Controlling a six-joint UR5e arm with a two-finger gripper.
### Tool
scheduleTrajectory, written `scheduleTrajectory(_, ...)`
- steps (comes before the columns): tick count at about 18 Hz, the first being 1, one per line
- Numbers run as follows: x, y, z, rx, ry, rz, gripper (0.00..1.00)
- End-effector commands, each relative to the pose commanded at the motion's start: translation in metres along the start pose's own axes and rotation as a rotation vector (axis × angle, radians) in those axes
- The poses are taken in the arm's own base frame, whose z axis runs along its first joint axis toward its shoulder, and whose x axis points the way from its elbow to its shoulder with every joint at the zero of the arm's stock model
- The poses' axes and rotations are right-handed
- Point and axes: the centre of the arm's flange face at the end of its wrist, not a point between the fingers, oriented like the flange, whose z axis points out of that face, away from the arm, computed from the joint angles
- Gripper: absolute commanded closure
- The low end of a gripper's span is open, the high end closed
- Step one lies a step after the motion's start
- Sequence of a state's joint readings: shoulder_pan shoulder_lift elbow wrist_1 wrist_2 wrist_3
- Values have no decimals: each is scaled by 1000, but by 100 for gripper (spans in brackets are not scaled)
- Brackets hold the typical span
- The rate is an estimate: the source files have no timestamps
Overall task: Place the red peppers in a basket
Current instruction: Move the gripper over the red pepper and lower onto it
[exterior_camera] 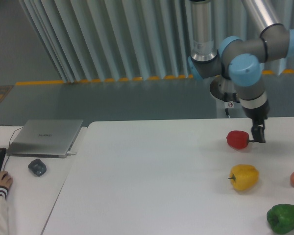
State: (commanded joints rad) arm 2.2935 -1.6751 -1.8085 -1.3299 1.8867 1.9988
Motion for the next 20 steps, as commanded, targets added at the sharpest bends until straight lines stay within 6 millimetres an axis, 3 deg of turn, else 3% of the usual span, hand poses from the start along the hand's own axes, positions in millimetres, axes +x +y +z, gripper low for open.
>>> scheduleTrajectory(6, 0, -67, 15, -125, 74, 68, 0)
scheduleTrajectory(12, 4, -82, 31, -172, 120, 104, 0)
scheduleTrajectory(20, -17, -89, 53, -190, 114, 105, 0)
